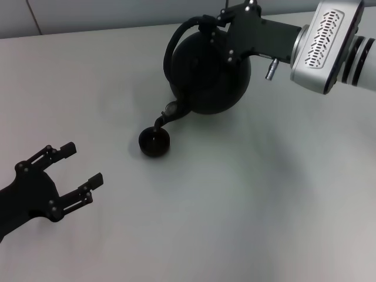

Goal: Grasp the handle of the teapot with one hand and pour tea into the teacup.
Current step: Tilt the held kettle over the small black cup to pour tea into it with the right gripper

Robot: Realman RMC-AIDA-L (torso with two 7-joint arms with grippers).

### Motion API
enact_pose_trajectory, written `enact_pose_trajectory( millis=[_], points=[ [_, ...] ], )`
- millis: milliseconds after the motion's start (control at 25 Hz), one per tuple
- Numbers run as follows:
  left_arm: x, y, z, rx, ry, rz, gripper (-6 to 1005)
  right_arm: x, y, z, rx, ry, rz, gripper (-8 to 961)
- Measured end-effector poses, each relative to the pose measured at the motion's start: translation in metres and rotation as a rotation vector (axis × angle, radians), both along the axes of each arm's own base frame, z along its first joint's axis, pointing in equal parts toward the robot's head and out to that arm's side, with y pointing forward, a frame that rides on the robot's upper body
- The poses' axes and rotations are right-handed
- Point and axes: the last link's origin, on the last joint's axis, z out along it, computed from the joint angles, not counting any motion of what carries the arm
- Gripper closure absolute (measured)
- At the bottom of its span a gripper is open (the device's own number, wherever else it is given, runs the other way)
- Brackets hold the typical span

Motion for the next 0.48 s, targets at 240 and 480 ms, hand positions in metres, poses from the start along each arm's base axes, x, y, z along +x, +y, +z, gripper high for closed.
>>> enact_pose_trajectory(
  millis=[240, 480],
  points=[
    [0.0008, 0.0012, 0.0002, 0.001, 0.0, -0.003, 185, -0.0031, 0.0021, -0.0022, -0.005, -0.028, 0.014, 854],
    [0.0012, 0.0021, 0.0006, 0.003, -0.002, -0.004, 185, -0.0038, 0.0016, -0.0055, -0.015, -0.049, 0.021, 852]
  ],
)
